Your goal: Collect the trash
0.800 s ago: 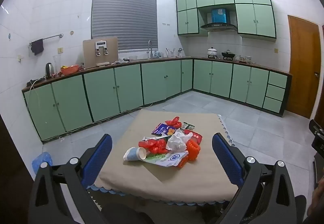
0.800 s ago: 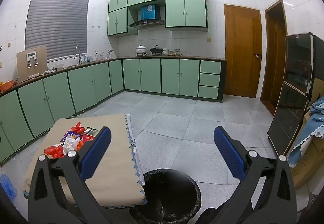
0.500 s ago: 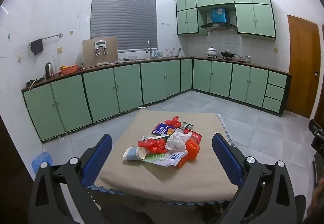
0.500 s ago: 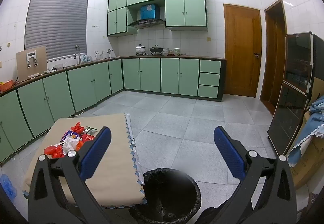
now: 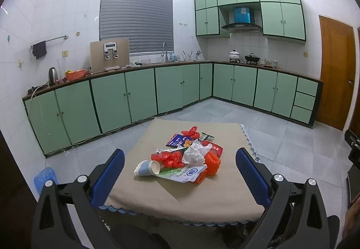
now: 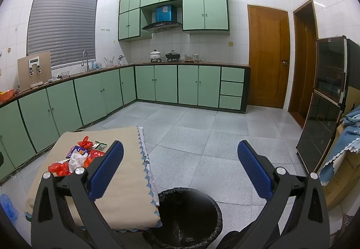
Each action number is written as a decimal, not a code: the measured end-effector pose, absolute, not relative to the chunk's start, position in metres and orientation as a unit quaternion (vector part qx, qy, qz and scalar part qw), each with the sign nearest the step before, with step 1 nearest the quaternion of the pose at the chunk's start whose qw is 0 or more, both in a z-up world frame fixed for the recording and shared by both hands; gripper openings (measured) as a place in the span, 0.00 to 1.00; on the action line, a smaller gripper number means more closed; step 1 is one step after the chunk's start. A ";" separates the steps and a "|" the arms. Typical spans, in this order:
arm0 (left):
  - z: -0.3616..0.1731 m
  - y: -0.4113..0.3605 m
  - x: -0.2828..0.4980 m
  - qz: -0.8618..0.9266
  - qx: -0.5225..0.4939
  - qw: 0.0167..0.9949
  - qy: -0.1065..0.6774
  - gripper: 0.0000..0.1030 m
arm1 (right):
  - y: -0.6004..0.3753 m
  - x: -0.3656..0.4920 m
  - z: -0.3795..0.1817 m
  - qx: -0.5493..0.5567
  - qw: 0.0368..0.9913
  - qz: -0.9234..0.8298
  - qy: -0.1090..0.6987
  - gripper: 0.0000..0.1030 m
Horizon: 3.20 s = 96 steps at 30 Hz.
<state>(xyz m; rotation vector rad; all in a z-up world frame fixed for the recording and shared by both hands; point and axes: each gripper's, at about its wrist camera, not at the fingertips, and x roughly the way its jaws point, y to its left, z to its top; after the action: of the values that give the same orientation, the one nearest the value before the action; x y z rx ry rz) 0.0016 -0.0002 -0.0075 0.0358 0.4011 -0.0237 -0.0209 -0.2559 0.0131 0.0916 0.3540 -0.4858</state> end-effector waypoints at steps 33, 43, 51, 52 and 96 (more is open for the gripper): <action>-0.007 -0.004 0.003 -0.012 0.020 0.979 0.203 0.94 | -0.257 -0.021 0.012 0.047 0.953 -0.239 0.178 0.95; -0.008 -0.003 0.004 -0.012 0.019 0.979 0.204 0.94 | -0.259 -0.019 0.014 0.047 0.953 -0.238 0.180 0.95; -0.009 -0.003 0.003 -0.012 0.019 0.979 0.205 0.94 | -0.258 -0.015 0.013 0.047 0.952 -0.238 0.184 0.95; -0.009 -0.003 0.004 -0.012 0.019 0.978 0.205 0.94 | -0.259 -0.014 0.013 0.047 0.952 -0.238 0.185 0.95; -0.130 0.067 0.132 0.018 0.009 0.953 0.303 0.94 | -0.161 0.167 -0.080 0.019 0.949 0.032 0.312 0.95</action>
<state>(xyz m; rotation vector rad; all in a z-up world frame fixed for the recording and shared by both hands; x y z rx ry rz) 0.1319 0.0669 -0.1296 0.0184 0.6154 0.0359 0.1665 -0.1614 -0.0799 0.0392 0.6344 0.0648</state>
